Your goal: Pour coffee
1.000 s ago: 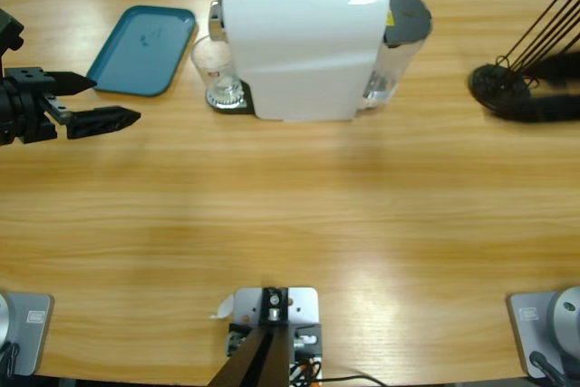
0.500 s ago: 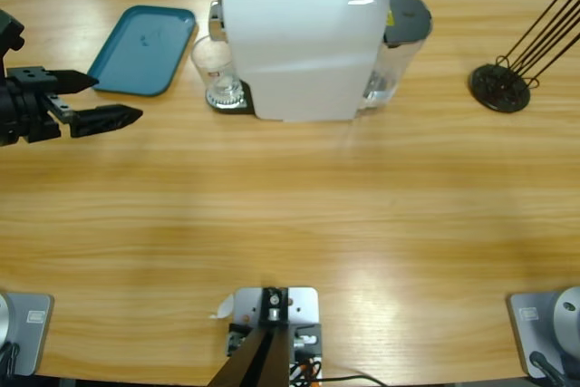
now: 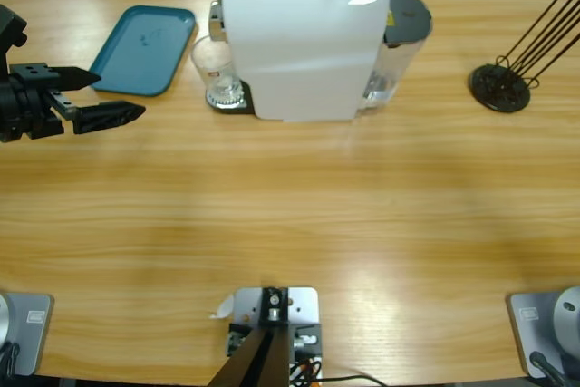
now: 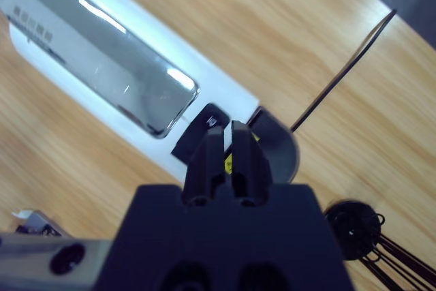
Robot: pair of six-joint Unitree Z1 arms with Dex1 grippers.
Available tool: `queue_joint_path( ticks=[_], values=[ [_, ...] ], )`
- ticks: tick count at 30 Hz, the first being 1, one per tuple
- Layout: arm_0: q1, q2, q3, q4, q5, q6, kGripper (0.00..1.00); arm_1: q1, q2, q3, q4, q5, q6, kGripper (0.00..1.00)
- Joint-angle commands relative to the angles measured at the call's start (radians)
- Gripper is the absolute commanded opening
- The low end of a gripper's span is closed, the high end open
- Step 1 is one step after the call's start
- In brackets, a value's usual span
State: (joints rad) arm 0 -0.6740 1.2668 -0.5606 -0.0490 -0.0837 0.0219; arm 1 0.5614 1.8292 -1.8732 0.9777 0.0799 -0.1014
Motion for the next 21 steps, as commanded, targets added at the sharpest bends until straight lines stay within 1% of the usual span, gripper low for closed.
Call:
queue_joint_path(
  ticks=[1,10,21],
  values=[
    [-0.009,0.034,0.039,-0.014,0.009,-0.003,0.996,0.046,0.065,-0.007,0.027,-0.029,-0.014,0.000],
    [-0.012,0.040,0.041,-0.015,0.009,-0.001,0.996,0.048,0.098,-0.094,0.082,-0.056,-0.036,0.000],
    [-0.018,0.040,0.041,-0.015,0.009,0.000,0.996,0.048,0.111,-0.090,0.082,-0.060,-0.037,0.000]
  ],
)
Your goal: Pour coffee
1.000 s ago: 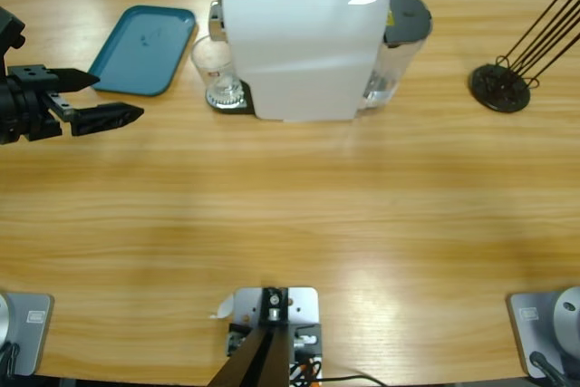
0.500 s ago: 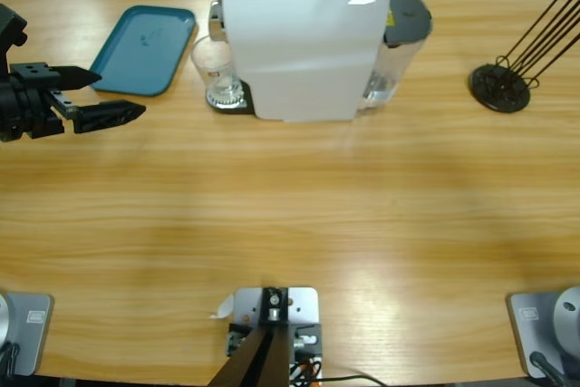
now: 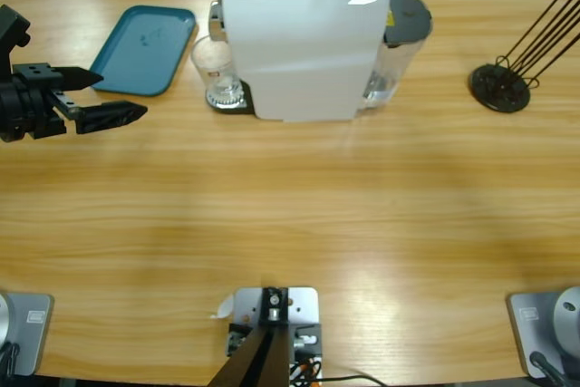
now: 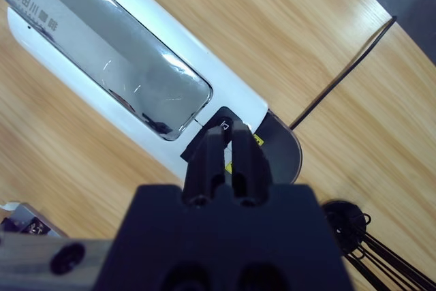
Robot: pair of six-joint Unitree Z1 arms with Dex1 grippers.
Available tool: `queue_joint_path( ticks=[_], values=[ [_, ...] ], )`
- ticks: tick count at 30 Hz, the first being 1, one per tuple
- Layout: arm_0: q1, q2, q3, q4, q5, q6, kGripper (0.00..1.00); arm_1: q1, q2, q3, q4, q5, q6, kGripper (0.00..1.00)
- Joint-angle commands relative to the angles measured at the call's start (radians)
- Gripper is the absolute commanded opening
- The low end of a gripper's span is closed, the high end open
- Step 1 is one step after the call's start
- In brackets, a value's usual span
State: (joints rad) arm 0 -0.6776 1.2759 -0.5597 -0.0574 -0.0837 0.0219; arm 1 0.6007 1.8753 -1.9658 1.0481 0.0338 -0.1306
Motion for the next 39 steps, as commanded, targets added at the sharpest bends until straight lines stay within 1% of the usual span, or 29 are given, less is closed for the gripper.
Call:
queue_joint_path(
  ticks=[1,17,39],
  values=[
    [-0.014,0.031,0.040,-0.007,0.009,0.000,0.996,0.008,0.066,0.004,0.012,-0.013,-0.007,0.000],
    [-0.017,0.033,0.041,-0.007,0.009,0.000,0.996,0.008,0.064,0.019,0.011,-0.013,-0.006,0.000],
    [-0.019,0.026,0.044,-0.007,0.010,0.000,1.000,0.014,0.048,0.113,-0.042,-0.008,0.002,0.000]
  ],
)
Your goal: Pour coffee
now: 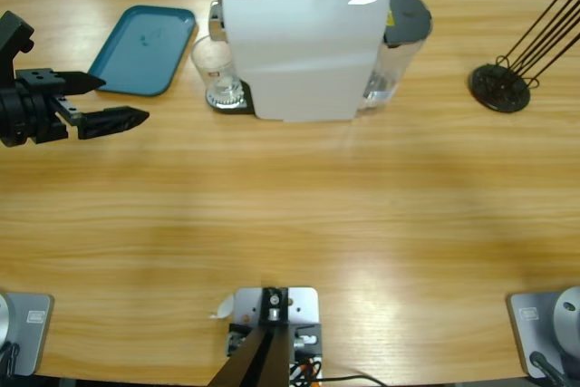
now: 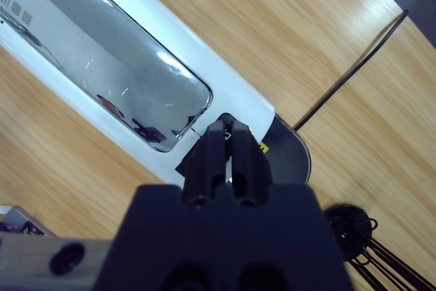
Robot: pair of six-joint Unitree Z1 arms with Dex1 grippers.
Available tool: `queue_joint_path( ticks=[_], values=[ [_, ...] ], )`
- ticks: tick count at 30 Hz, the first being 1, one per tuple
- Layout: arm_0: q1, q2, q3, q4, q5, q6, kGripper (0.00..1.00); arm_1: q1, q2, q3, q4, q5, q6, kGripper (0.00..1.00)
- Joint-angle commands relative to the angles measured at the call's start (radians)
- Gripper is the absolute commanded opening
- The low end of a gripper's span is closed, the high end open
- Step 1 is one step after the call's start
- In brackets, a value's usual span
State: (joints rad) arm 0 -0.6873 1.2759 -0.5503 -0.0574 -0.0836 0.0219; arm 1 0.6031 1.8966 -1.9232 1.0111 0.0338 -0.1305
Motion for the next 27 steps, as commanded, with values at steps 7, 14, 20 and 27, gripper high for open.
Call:
queue_joint_path(
  ticks=[7,14,20,27],
  values=[
    [-0.009,0.027,0.035,-0.007,0.010,-0.001,1.000,0.012,0.022,0.065,-0.005,-0.011,0.002,0.000],
    [-0.009,0.025,0.035,-0.007,0.010,-0.002,1.000,0.012,-0.037,0.058,-0.037,-0.009,0.003,0.000],
    [-0.009,0.027,0.035,-0.007,0.010,-0.002,1.000,0.012,-0.108,0.058,-0.047,-0.009,0.002,0.000],
    [-0.009,0.033,0.035,-0.007,0.010,-0.002,1.000,0.012,-0.195,0.141,-0.044,0.018,0.021,0.496]
  ],
)
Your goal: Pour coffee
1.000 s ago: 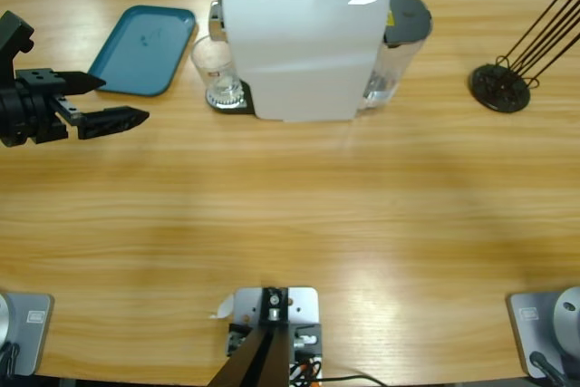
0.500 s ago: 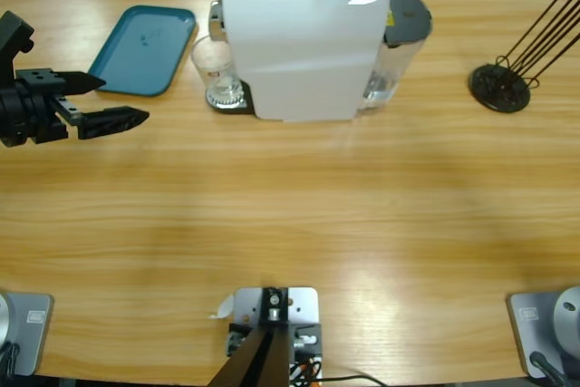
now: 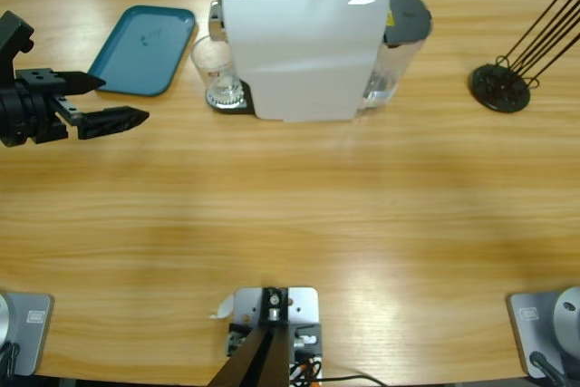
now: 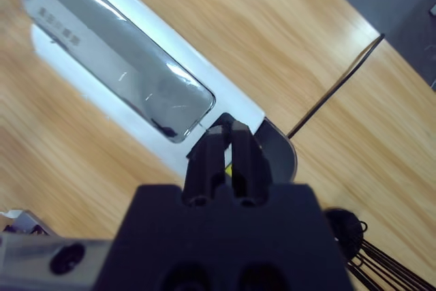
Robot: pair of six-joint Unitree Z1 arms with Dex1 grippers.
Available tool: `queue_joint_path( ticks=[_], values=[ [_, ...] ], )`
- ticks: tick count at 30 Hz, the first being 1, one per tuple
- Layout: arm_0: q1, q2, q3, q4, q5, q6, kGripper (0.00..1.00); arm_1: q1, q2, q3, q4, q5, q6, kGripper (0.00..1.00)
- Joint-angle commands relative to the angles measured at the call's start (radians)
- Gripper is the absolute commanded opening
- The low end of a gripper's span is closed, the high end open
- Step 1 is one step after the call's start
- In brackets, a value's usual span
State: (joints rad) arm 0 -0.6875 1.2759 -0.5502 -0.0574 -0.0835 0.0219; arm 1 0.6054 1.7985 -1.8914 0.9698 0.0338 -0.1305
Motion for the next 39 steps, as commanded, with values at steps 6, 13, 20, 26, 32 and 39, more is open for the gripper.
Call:
queue_joint_path(
  ticks=[6,13,20,26,32,39],
  values=[
    [-0.009,0.033,0.036,-0.010,0.010,-0.002,1.000,0.010,-0.117,0.120,-0.002,0.023,0.025,0.619],
    [-0.010,0.031,0.038,-0.010,0.010,-0.002,1.000,0.010,-0.128,0.127,0.001,0.022,0.026,0.619],
    [-0.010,0.028,0.038,-0.010,0.010,-0.004,1.000,0.010,-0.180,0.191,0.008,0.013,0.042,0.702],
    [-0.010,0.014,0.038,-0.015,0.008,-0.007,1.000,0.010,-0.382,0.470,-0.085,0.018,0.053,0.734],
    [-0.010,-0.002,0.035,-0.016,0.006,-0.007,1.000,0.010,-0.642,0.861,-0.240,0.013,0.106,0.857],
    [-0.010,-0.026,0.046,-0.032,0.002,0.006,1.000,0.010,-0.831,1.132,-0.454,0.040,0.115,0.862]
  ],
)
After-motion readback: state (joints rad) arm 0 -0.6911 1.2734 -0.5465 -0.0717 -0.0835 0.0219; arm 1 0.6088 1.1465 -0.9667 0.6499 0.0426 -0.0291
